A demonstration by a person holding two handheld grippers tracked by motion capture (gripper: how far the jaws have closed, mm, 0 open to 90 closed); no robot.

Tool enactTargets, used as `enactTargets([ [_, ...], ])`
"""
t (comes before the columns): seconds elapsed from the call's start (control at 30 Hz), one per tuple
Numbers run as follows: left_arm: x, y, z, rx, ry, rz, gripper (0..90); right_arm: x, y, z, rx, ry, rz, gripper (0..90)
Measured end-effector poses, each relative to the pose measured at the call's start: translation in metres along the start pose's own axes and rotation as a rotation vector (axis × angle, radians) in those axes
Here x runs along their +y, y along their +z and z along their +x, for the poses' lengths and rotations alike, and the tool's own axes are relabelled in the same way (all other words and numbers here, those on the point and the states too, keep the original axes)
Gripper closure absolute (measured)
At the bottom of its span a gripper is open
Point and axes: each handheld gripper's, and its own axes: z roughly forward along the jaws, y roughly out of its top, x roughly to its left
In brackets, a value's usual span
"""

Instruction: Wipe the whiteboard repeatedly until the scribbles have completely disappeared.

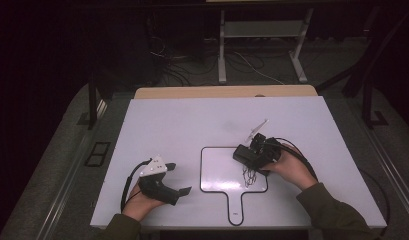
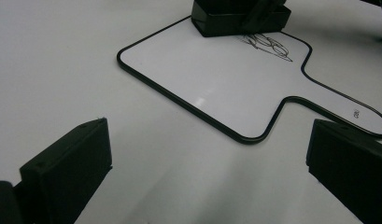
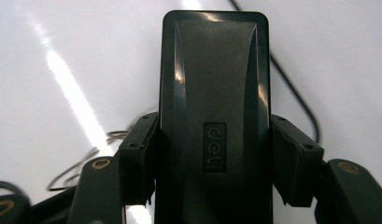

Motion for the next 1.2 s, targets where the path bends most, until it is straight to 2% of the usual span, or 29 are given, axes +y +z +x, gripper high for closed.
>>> enactTargets([
  [0.23,0.000,0.000,0.000,0.000,0.003,0.003,0.0,0.004,0.002,0.016,0.033,-0.062,-0.002,38.7],
  [0.3,0.000,0.000,0.000,-0.001,0.004,0.002,0.0,0.005,0.002,0.019,0.027,-0.071,-0.001,38.6],
  [0.4,0.000,0.000,0.000,0.000,0.004,0.001,0.0,0.005,0.002,0.015,0.033,-0.047,-0.005,38.6],
  [0.6,0.000,0.000,0.000,-0.001,0.003,0.001,0.0,0.000,0.000,0.000,-0.019,0.003,0.000,38.7],
  [0.7,0.000,0.000,0.000,-0.001,0.002,0.001,0.0,-0.004,-0.002,-0.003,-0.014,0.019,0.003,38.7],
  [0.8,0.000,0.000,0.000,-0.002,0.004,0.002,0.0,-0.005,-0.002,0.003,-0.001,0.005,0.004,38.7],
  [0.9,0.000,0.000,0.000,0.000,0.002,0.000,0.0,-0.006,-0.003,0.013,0.001,-0.035,0.005,38.8],
  [1.03,0.000,0.000,0.000,0.000,0.002,-0.001,0.0,-0.007,-0.004,0.027,0.008,-0.070,0.009,38.8],
  [1.07,0.000,0.000,0.000,0.000,0.002,-0.001,0.0,-0.007,-0.004,0.032,0.023,-0.066,0.010,38.8],
  [1.2,0.000,-0.001,0.000,0.001,-0.001,-0.004,0.0,-0.006,-0.004,0.041,0.028,-0.107,0.014,38.7],
])
